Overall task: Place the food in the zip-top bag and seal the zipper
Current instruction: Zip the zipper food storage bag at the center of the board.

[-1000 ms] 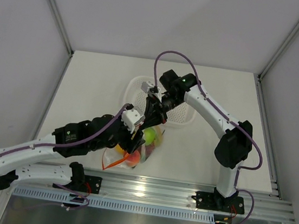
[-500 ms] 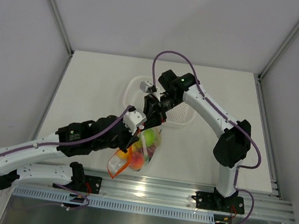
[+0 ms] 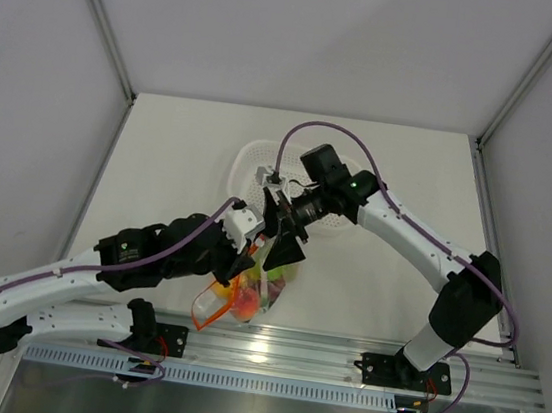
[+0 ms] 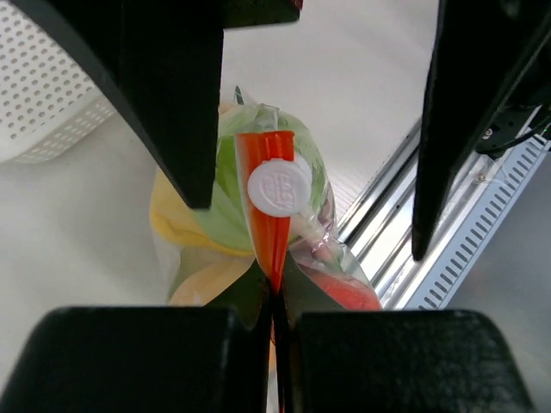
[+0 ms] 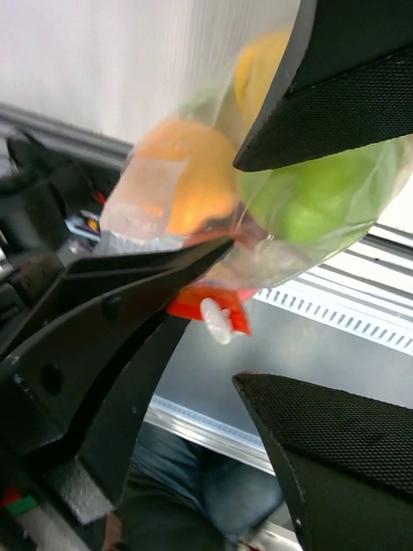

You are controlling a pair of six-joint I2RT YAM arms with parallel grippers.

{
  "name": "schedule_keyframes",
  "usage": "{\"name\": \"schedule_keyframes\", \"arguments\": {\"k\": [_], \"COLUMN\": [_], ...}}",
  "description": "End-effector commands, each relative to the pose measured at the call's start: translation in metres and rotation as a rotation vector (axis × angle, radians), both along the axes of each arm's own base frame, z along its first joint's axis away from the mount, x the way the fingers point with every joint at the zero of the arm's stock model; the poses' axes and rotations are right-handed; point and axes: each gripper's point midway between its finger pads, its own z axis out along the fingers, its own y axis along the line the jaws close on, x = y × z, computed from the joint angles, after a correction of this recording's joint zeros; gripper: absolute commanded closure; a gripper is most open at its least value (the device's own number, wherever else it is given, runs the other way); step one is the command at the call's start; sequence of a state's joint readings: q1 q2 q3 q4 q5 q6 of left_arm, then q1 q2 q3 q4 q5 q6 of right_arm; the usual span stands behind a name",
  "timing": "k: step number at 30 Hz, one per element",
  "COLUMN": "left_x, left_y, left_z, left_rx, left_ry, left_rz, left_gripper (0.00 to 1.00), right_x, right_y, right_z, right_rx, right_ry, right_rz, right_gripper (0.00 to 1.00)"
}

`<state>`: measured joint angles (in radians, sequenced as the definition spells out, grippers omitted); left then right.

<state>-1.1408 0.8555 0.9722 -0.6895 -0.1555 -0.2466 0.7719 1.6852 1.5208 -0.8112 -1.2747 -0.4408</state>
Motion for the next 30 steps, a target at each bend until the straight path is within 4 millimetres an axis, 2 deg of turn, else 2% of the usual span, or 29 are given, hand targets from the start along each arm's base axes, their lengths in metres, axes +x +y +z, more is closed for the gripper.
{"name": "schedule_keyframes", "arguments": {"k": [1, 3, 4, 6, 7, 9, 12, 13, 15, 16, 21, 23, 25, 27, 28, 30], "left_x": [-0.006, -0.010, -0.010, -0.018, -0.017, -0.022, -0.025, -0.030, -0.031, -0.032, -0.035, -0.035, -0.034, -0.036, -0.034, -0.032], "left_y": [-0.007, -0.007, -0.007, -0.009, -0.008, -0.010, -0.011, -0.013, -0.014, -0.014, -0.013, -0.012, -0.010, -0.010, -0.009, -0.008], "left_z": [0.018, 0.020, 0.021, 0.023, 0.023, 0.025, 0.026, 0.028, 0.028, 0.028, 0.029, 0.030, 0.030, 0.030, 0.030, 0.029], "left_rx": [-0.111, -0.129, -0.136, -0.154, -0.161, -0.175, -0.187, -0.198, -0.209, -0.211, -0.225, -0.234, -0.237, -0.242, -0.242, -0.240], "left_ry": [0.000, 0.011, 0.014, 0.032, 0.037, 0.051, 0.067, 0.075, 0.078, 0.086, 0.106, 0.113, 0.118, 0.127, 0.132, 0.133], "left_rz": [-0.037, -0.065, -0.067, -0.114, -0.114, -0.141, -0.167, -0.195, -0.208, -0.215, -0.238, -0.245, -0.241, -0.251, -0.247, -0.232], "left_gripper": [0.99, 0.99, 0.99, 0.99, 0.99, 0.99, 0.99, 0.99, 0.99, 0.99, 0.99, 1.00, 1.00, 0.99, 0.99, 0.99], "right_x": [0.036, 0.051, 0.051, 0.056, 0.054, 0.049, 0.033, 0.030, 0.019, 0.015, -0.010, -0.019, -0.024, -0.030, -0.031, -0.035], "right_y": [0.008, 0.008, 0.007, 0.008, 0.008, 0.011, 0.013, 0.013, 0.012, 0.011, 0.011, 0.009, 0.007, 0.005, 0.005, 0.005], "right_z": [0.032, 0.030, 0.025, 0.031, 0.026, 0.030, 0.023, 0.025, 0.023, 0.024, 0.029, 0.031, 0.030, 0.031, 0.029, 0.029], "right_rx": [0.082, 0.064, 0.056, 0.075, 0.072, 0.086, 0.078, 0.085, 0.090, 0.095, 0.116, 0.126, 0.123, 0.133, 0.128, 0.126], "right_ry": [-0.099, -0.147, -0.150, -0.172, -0.164, -0.188, -0.190, -0.192, -0.163, -0.147, -0.109, -0.099, -0.078, -0.062, -0.052, -0.047], "right_rz": [-0.177, -0.257, -0.268, -0.303, -0.308, -0.316, -0.271, -0.266, -0.226, -0.208, -0.131, -0.096, -0.078, -0.050, -0.044, -0.038], "right_gripper": [0.01, 0.01, 0.01, 0.01, 0.01, 0.00, 0.00, 0.03, 0.11, 0.20, 0.38, 0.49, 0.67, 0.75, 0.87, 0.99]}}
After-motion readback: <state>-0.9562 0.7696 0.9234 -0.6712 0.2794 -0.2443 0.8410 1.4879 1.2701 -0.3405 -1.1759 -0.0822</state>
